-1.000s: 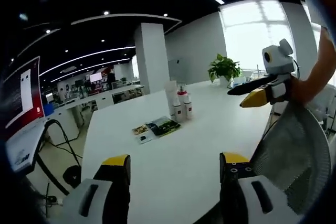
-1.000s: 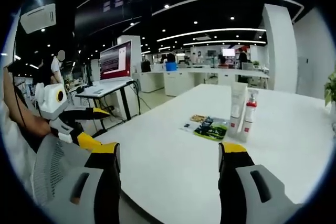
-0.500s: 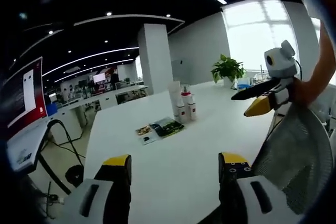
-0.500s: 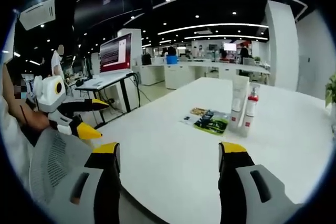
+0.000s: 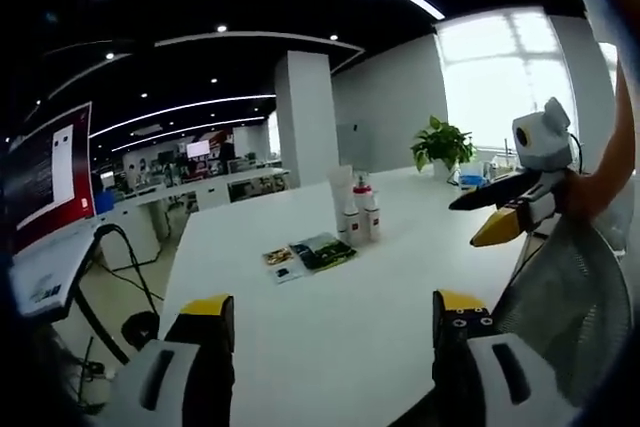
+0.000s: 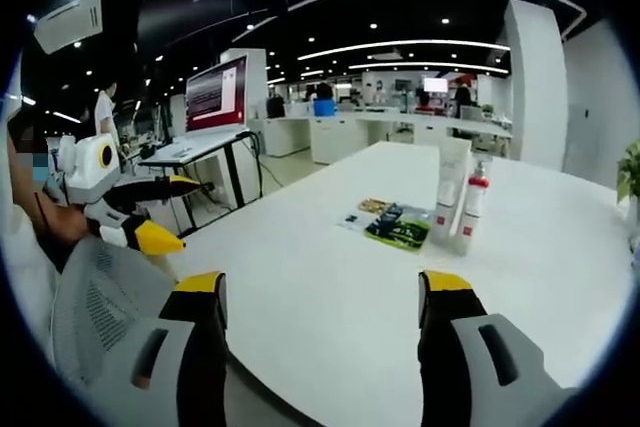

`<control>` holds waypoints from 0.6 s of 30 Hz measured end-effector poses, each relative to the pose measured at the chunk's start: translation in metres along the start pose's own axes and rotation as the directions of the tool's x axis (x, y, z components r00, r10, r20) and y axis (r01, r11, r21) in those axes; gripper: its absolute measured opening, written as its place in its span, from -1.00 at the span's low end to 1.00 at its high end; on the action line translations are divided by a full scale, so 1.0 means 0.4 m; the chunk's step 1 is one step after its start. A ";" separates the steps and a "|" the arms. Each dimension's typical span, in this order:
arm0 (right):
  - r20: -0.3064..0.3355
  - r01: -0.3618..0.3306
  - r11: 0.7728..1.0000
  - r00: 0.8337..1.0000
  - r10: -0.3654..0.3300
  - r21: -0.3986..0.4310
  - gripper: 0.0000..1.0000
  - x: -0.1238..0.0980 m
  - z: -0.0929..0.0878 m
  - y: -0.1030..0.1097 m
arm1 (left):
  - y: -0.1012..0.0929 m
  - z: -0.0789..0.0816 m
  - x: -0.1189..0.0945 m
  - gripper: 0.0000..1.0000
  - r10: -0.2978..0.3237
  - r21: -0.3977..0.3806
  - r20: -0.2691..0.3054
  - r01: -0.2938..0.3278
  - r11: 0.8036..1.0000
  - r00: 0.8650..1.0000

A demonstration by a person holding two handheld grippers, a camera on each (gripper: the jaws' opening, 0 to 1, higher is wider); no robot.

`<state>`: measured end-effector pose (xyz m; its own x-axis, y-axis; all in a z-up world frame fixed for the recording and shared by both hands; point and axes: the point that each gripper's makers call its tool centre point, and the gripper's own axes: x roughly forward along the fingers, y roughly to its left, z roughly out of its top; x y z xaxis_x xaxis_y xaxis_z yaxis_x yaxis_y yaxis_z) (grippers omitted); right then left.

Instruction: Arrange the skincare products in the storage area until every visible bottle or jar stands upright without overlapping.

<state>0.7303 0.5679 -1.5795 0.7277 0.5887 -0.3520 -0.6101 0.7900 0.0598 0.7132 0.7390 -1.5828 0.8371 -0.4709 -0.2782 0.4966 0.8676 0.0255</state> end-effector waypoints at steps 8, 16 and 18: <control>0.005 0.004 1.000 1.000 -0.004 0.001 0.51 -0.003 0.001 -0.003 | -0.002 0.004 0.003 0.87 0.001 -0.021 0.004 -0.001 1.000 1.000; 0.013 0.012 1.000 1.000 -0.012 -0.003 0.51 -0.005 0.006 -0.006 | -0.005 -0.001 0.004 0.99 -0.005 -0.020 -0.005 0.005 1.000 1.000; 0.016 0.015 1.000 1.000 -0.015 -0.003 0.51 -0.006 0.008 -0.007 | -0.004 0.001 0.004 0.99 -0.004 -0.016 -0.001 0.004 1.000 1.000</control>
<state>0.7311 0.5648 -1.5760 0.7417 0.5796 -0.3377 -0.6001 0.7983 0.0521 0.7136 0.7367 -1.5829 0.8351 -0.4741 -0.2791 0.4959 0.8683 0.0087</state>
